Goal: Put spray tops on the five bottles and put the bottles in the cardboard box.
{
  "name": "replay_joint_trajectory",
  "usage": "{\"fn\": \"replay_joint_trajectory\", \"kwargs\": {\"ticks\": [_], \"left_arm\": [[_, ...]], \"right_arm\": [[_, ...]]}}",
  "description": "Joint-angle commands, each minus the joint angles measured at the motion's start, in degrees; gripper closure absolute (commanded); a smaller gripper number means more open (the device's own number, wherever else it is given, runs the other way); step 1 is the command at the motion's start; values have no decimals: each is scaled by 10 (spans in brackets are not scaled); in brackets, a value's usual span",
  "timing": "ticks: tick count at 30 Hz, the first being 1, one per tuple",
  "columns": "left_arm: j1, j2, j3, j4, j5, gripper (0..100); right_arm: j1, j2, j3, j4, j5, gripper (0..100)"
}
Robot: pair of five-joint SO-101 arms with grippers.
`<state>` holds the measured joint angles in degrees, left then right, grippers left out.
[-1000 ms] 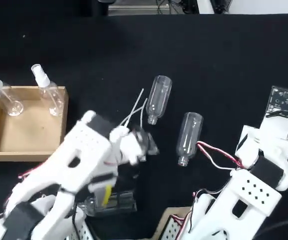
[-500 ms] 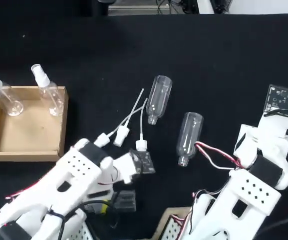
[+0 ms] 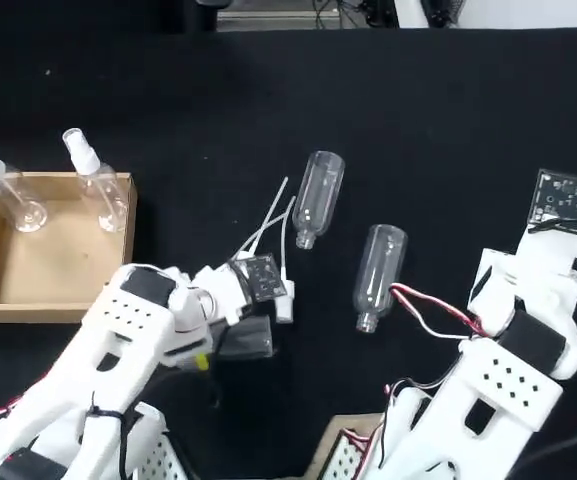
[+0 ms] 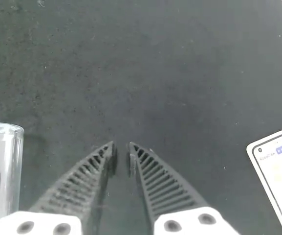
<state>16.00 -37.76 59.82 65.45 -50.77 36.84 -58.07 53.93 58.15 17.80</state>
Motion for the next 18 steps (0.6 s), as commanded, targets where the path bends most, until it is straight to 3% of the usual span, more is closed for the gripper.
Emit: {"fn": "replay_joint_trajectory", "kwargs": {"ticks": [1,7,18], "left_arm": [[8,-19,-36,-20,-3,753],[27,-20,-44,-57,39,753],[34,-20,-131,87,18,753]], "right_arm": [[-9,1,-15,0,0,983],[-9,1,-16,0,-1,983],[-9,1,-15,-1,0,983]]}}
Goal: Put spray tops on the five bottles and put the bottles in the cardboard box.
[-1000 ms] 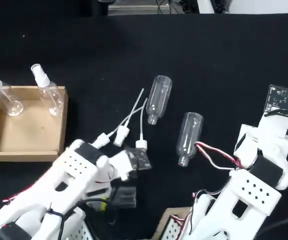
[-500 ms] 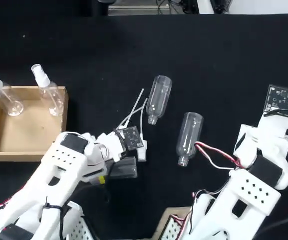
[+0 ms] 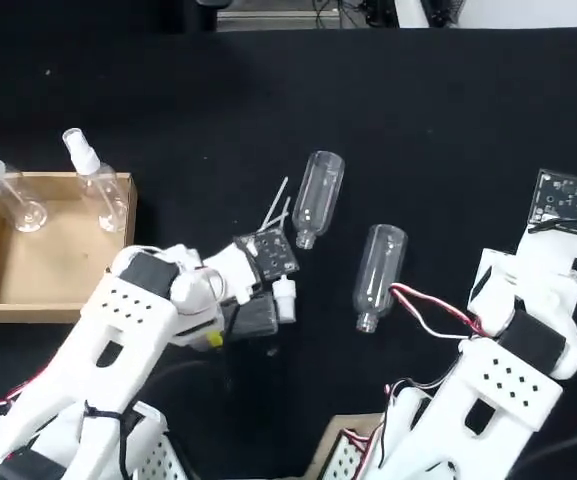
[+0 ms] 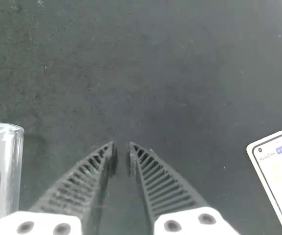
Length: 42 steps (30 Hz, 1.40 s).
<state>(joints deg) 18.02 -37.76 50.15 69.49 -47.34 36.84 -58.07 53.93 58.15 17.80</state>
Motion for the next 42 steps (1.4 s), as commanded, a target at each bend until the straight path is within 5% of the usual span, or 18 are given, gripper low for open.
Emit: {"fn": "replay_joint_trajectory", "kwargs": {"ticks": [1,15,22,31,35,42], "left_arm": [[17,-20,-29,59,-35,753],[-31,-14,-73,237,-67,758],[-36,-16,69,38,-24,758],[-127,-14,93,-165,12,754],[-145,-14,94,-200,17,755],[-145,-20,40,-180,135,754]], "right_arm": [[-9,1,-14,-1,0,983],[-9,1,-13,0,-1,983],[-9,1,-13,2,-1,983],[-8,1,-12,4,3,983],[-9,1,-12,2,-1,983],[-9,1,-13,0,0,983]]}}
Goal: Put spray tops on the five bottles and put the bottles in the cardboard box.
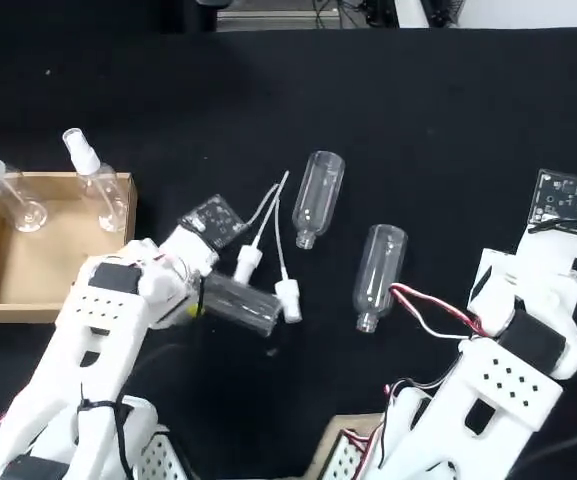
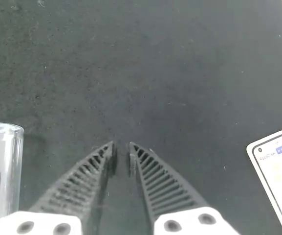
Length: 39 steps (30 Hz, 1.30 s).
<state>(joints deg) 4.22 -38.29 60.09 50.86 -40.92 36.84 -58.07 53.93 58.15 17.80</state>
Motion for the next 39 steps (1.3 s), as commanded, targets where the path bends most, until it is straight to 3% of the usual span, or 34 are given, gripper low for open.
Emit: {"fn": "replay_joint_trajectory", "kwargs": {"ticks": [1,7,13,15,19,25,33,39], "left_arm": [[-7,-15,-77,24,95,754],[-1,-10,-182,154,308,753],[12,-14,-164,169,590,755],[36,-15,-157,172,644,759],[69,-15,-155,188,659,755],[118,-8,-138,189,774,752],[198,-9,-99,181,837,752],[205,-9,-36,82,848,570]], "right_arm": [[-9,1,-13,0,0,983],[-9,1,-13,0,-1,983],[-9,1,-13,0,-1,983],[-9,1,-13,0,-1,983],[-9,1,-13,0,-1,983],[-9,1,-12,0,1,983],[-9,1,-12,0,-1,983],[-9,1,-12,1,2,983]]}}
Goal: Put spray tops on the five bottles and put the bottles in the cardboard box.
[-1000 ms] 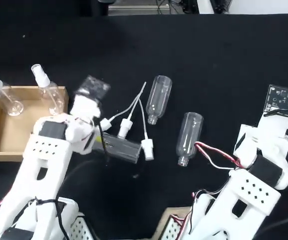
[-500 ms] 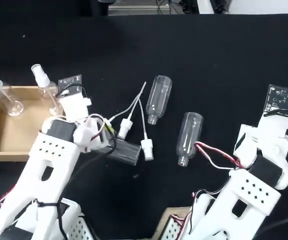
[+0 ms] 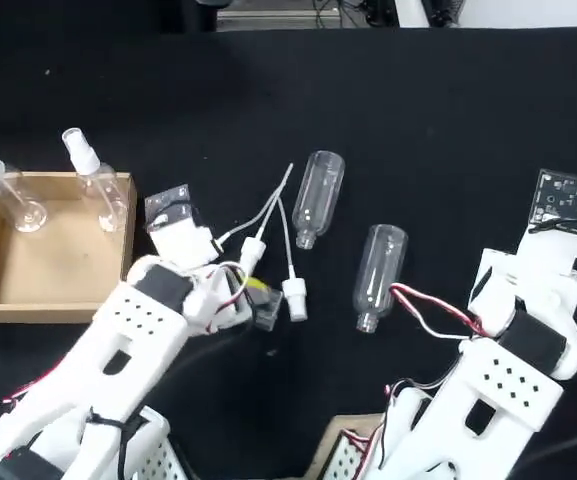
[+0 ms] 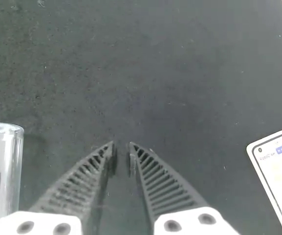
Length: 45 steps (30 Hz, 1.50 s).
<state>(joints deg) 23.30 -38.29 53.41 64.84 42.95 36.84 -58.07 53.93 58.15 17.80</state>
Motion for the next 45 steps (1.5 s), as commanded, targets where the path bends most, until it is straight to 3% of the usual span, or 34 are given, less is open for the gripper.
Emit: {"fn": "replay_joint_trajectory", "kwargs": {"ticks": [1,4,10,16,22,31,45], "left_arm": [[15,-9,44,-76,10,538],[11,-10,73,-115,11,516],[7,-9,128,-179,52,573],[-53,-9,163,-288,91,586],[-57,-9,163,-293,140,584],[-66,-8,164,-297,156,586],[-90,-8,202,-339,129,587]], "right_arm": [[-9,1,-12,1,2,983],[-9,1,-12,0,3,983],[-9,1,-12,-1,3,983],[-9,1,-12,-1,1,983],[-9,1,-12,-1,-1,983],[-9,1,-12,3,-1,983],[-9,0,-12,4,-2,983]]}}
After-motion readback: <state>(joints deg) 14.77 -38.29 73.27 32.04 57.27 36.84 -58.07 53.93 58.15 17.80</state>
